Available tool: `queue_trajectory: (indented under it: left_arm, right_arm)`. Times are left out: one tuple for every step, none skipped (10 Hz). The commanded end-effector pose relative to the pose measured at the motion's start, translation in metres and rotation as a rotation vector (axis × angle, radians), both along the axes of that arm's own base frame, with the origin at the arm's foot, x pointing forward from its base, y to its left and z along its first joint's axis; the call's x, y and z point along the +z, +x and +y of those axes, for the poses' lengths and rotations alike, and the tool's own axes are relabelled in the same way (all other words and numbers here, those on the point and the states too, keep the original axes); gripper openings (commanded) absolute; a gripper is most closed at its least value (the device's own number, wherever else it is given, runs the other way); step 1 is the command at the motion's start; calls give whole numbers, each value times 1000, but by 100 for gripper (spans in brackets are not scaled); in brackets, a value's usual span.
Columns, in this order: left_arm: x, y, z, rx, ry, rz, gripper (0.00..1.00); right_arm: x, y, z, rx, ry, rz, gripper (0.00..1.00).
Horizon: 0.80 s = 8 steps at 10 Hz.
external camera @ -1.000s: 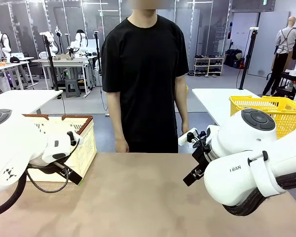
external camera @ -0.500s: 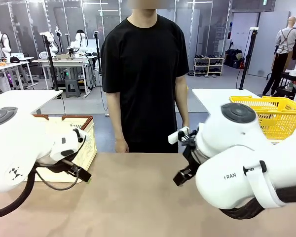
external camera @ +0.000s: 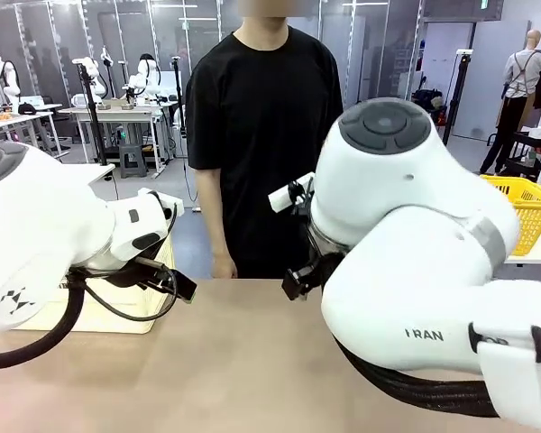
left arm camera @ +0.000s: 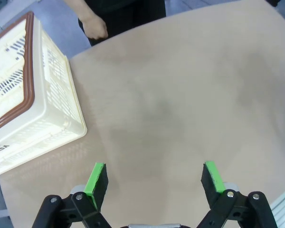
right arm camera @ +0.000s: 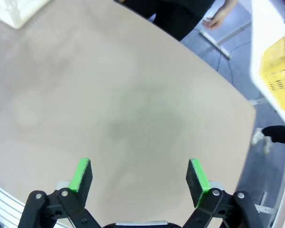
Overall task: Place the drinks into the Shopping basket.
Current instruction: Pick up one drink and place it into the Shopping basket.
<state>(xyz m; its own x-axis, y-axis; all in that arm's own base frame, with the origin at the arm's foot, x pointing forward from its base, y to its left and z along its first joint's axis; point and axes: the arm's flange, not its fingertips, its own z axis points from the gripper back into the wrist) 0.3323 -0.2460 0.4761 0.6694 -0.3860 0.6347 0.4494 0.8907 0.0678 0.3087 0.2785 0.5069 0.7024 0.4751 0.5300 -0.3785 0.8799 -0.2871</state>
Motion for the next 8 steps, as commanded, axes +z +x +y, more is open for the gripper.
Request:
queue_trajectory:
  left_arm:
    - [-2, -12, 3, -5, 45, -10, 100]
    - [-3, -12, 3, -10, 49, -4, 100]
    - [-3, -12, 1, -27, 59, -2, 100]
    - [-3, -12, 1, -56, 74, -6, 100]
    - [-4, -11, 1, -61, 83, 1, 100]
    - [-7, -9, 7, -87, 95, 29, 100]
    - [-17, -2, 23, -61, 107, 47, 100]
    - [-30, 2, 45, -30, 106, 73, 100]
  right_arm:
    - [-3, -3, 4, -48, -22, -47, 100]
    - [-4, -4, 4, -38, -26, -54, 100]
    - [-4, -4, 3, -37, -29, -59, 100]
    - [-4, -2, 1, -60, -53, -86, 100]
    - [-6, -1, -2, -21, -69, -72, 100]
    - [-10, 2, -11, -26, -89, -62, 100]
    - [-17, 10, -26, -58, -72, -36, 100]
    - [-29, 19, -47, -79, -40, 14, 100]
